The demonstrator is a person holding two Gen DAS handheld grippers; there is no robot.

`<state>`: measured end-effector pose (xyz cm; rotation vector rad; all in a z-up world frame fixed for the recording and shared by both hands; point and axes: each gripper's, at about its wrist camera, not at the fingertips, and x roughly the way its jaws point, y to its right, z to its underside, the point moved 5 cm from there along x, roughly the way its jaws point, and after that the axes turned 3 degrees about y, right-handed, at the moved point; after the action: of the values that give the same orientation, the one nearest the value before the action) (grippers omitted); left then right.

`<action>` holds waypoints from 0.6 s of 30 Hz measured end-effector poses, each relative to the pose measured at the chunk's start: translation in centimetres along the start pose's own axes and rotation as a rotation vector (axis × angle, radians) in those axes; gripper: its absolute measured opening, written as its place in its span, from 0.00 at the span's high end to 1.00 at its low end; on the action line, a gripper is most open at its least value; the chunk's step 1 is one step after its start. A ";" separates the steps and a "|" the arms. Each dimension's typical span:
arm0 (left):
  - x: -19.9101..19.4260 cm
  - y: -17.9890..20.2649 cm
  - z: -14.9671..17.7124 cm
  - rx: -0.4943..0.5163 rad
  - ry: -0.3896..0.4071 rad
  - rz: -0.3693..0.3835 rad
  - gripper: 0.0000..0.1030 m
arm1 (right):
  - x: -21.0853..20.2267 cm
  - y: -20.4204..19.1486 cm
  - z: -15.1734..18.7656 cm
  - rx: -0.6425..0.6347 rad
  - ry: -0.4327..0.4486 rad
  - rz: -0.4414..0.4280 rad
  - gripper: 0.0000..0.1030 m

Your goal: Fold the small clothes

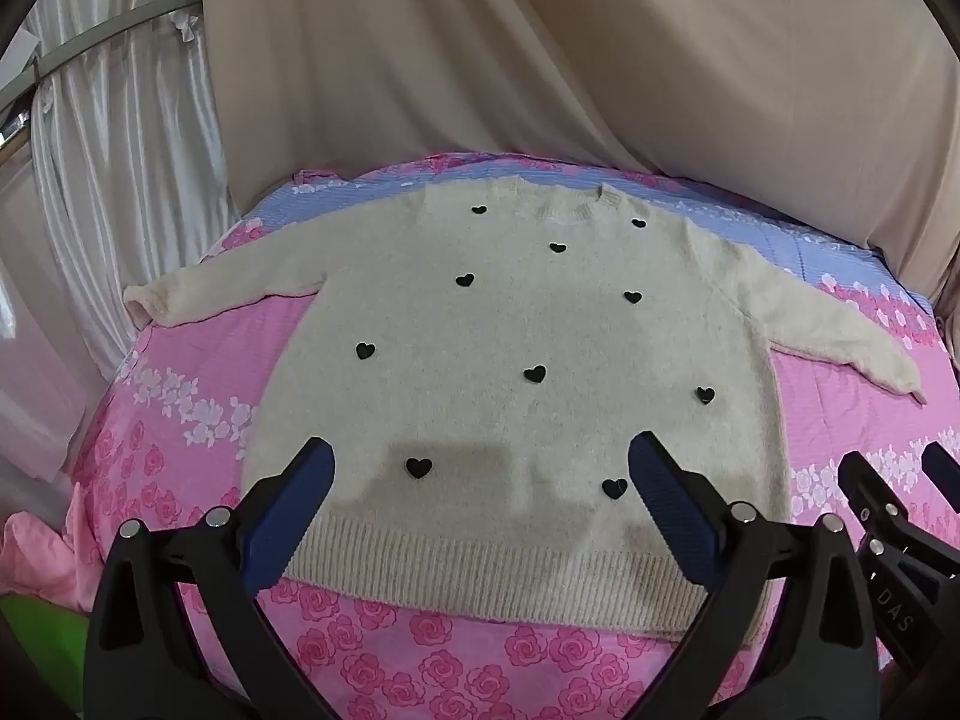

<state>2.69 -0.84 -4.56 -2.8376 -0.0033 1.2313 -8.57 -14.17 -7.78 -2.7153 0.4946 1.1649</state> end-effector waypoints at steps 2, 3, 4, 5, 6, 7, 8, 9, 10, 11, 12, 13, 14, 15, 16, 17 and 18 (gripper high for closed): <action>0.1 0.1 0.1 0.000 -0.003 0.002 0.07 | 0.0 0.1 0.1 -0.001 0.000 0.000 0.16; 0.1 0.2 0.1 0.002 -0.005 0.004 0.07 | 0.0 0.2 0.2 -0.001 -0.001 -0.002 0.16; 0.1 0.2 0.1 0.003 -0.006 0.004 0.07 | -0.1 0.3 0.2 -0.001 -0.001 -0.003 0.16; 0.1 0.3 0.1 0.004 -0.007 0.002 0.07 | -0.1 0.3 0.2 -0.002 -0.001 -0.002 0.16; 0.2 0.4 0.1 0.005 -0.009 0.004 0.07 | -0.1 0.3 0.3 -0.001 -0.001 -0.003 0.16; 0.3 0.4 0.2 0.004 -0.011 0.004 0.07 | -0.1 0.3 0.3 -0.002 -0.001 -0.003 0.16; 0.3 0.4 0.2 0.005 -0.012 0.002 0.07 | -0.2 0.4 0.4 -0.003 -0.001 -0.004 0.16; 0.3 0.5 0.3 0.006 -0.014 0.003 0.07 | -0.2 0.4 0.4 -0.003 -0.001 -0.003 0.16; 0.3 0.5 0.3 0.007 -0.015 0.002 0.07 | -0.2 0.4 0.4 -0.003 -0.001 -0.003 0.16; 0.3 0.5 0.3 0.007 -0.014 0.000 0.07 | -0.2 0.5 0.4 -0.003 -0.001 -0.003 0.16; 0.3 0.6 0.4 0.008 -0.015 0.002 0.07 | -0.2 0.6 0.5 -0.004 -0.002 -0.003 0.16; 0.3 0.6 0.5 0.010 -0.016 0.002 0.07 | -0.1 0.6 0.5 -0.003 -0.002 -0.003 0.16; 0.3 0.6 0.6 0.011 -0.017 0.000 0.07 | -0.1 0.6 0.5 -0.001 -0.002 -0.004 0.16; 0.3 0.7 0.7 0.013 -0.017 0.001 0.07 | -0.1 0.7 0.5 -0.001 -0.003 -0.004 0.16; 0.3 0.7 0.7 0.015 -0.017 0.000 0.07 | -0.2 0.6 0.6 -0.001 -0.001 -0.003 0.16; 0.3 0.7 0.7 0.014 -0.017 0.000 0.07 | -0.2 0.6 0.6 -0.001 0.000 -0.003 0.16; 0.2 0.7 0.7 0.014 -0.017 0.003 0.07 | -0.1 0.6 0.6 -0.002 0.000 -0.003 0.16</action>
<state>2.31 -1.56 -5.26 -2.8160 0.0083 1.2509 -9.29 -14.49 -8.11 -2.7166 0.4904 1.1647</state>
